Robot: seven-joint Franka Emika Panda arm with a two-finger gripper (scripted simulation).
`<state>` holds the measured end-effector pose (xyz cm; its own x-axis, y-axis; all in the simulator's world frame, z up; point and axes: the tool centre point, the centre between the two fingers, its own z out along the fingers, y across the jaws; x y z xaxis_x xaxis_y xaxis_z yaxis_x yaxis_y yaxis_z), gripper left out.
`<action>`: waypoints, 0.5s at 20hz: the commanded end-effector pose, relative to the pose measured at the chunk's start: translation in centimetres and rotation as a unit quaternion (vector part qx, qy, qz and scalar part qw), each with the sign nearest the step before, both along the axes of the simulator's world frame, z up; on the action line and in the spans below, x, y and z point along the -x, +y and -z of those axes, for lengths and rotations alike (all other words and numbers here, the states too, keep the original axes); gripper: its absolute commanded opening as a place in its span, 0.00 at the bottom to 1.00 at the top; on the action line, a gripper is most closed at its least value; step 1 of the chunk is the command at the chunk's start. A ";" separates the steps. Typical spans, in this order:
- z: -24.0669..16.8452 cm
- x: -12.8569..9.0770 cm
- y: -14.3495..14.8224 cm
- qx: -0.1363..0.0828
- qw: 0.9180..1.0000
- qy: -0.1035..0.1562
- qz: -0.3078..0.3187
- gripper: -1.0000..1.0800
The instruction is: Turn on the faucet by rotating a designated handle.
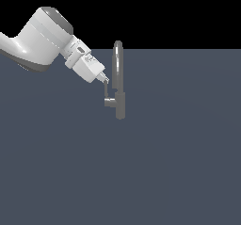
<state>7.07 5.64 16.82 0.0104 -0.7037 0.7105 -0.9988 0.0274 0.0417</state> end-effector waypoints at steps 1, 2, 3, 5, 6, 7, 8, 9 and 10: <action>0.8 -0.1 -0.3 -0.002 1.000 0.000 0.006 0.00; 0.9 -0.1 -0.4 -0.002 1.000 0.000 0.006 0.00; 1.0 -0.1 -0.4 -0.002 1.000 0.000 0.007 0.00; 1.0 -0.1 -0.4 -0.002 1.000 0.000 0.007 0.00; 1.0 -0.1 -0.4 -0.002 1.000 0.000 0.007 0.00; 0.9 -0.1 -0.4 -0.002 1.000 0.001 0.007 0.00; 0.9 0.2 -0.4 -0.002 1.000 0.001 0.007 0.00; 0.8 0.5 -0.4 -0.002 1.000 0.001 0.007 0.00; 0.7 0.7 -0.4 -0.002 1.000 0.001 0.007 0.00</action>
<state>6.67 5.17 16.00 0.0009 -0.7066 0.7076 -0.9982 0.0419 0.0431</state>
